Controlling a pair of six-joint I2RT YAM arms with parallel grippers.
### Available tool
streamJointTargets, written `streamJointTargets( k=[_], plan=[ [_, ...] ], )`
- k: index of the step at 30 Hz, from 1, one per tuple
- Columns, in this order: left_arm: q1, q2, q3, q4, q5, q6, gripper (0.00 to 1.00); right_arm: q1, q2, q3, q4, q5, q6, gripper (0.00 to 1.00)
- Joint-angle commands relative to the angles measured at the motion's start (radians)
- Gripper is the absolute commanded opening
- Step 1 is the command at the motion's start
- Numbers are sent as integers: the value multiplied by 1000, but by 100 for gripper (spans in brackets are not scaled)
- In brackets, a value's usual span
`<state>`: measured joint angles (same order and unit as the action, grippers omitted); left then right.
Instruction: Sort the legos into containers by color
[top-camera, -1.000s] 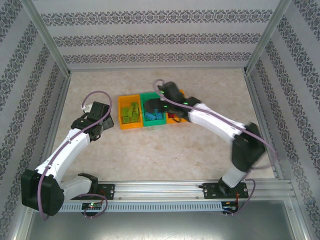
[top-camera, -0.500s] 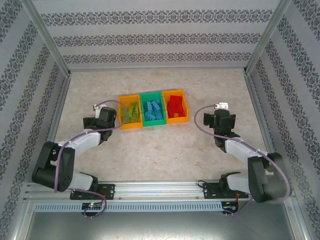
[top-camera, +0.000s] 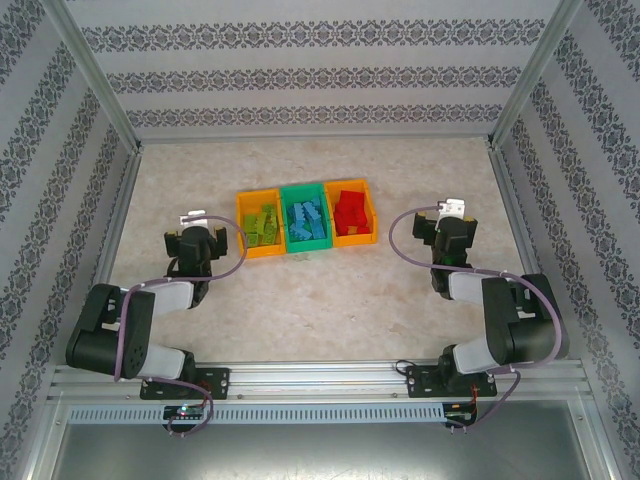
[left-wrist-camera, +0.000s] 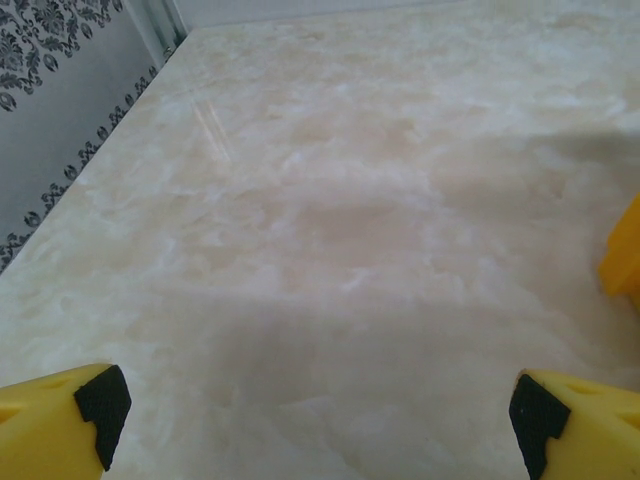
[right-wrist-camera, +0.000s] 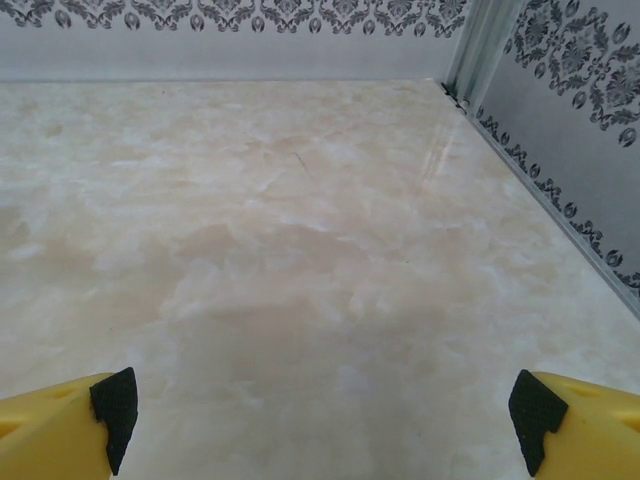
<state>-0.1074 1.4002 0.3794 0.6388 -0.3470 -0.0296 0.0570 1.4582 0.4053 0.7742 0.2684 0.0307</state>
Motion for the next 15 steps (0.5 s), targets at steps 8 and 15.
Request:
streamJointTargets(
  k=[8,15],
  plan=[
    [81,109,7,204,254,12,99,-19,50,-31,145,-111,14,98],
    [108,156,42,173,353,21,99,-19,51,-31,142,-132,9,98]
  ],
)
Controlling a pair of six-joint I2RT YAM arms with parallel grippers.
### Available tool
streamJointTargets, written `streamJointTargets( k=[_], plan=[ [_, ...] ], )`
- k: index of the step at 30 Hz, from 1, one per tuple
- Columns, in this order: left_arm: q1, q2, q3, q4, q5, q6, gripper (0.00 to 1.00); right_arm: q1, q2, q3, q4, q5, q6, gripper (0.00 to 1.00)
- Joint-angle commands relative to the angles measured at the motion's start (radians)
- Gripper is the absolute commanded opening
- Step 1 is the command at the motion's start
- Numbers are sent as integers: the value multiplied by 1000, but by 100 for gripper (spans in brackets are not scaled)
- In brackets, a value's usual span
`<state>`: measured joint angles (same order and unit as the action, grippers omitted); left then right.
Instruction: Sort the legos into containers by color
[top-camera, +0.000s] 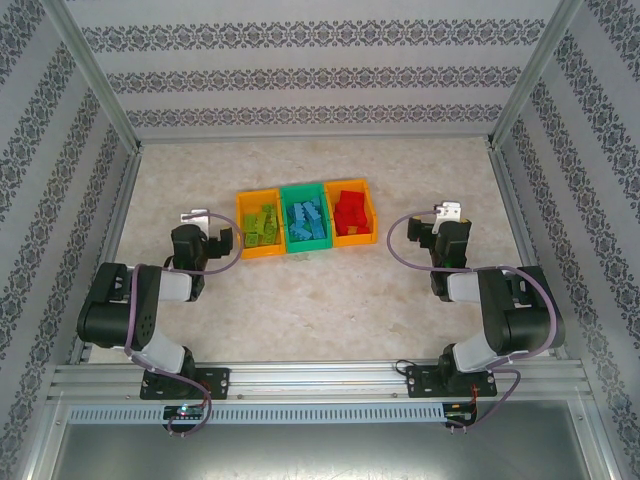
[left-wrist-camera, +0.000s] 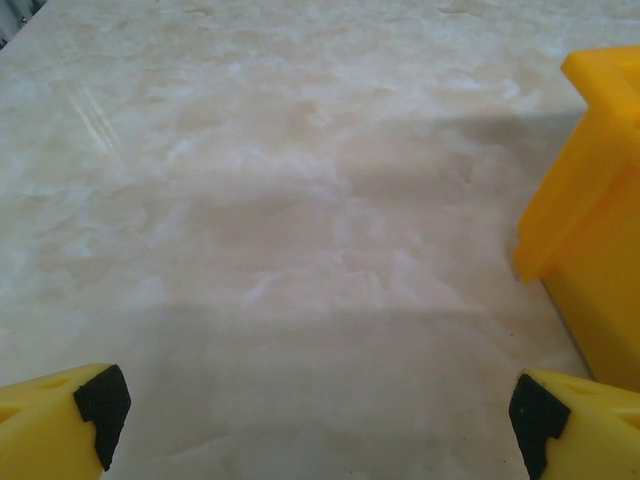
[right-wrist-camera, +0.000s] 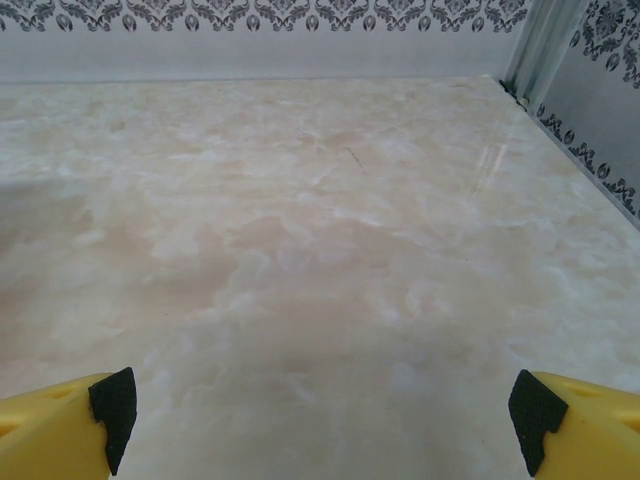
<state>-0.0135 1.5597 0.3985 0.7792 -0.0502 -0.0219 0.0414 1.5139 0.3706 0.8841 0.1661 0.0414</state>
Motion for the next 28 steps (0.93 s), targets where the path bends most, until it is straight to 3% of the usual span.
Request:
streamJointTargets(
  k=[1,28],
  plan=[
    [14,-2,21,35,56,12,99,-3,-4,4,31,-29,-3,98],
    [14,-2,22,34,59,13,99,0,-6,4,29,-61,-21,98]
  ],
)
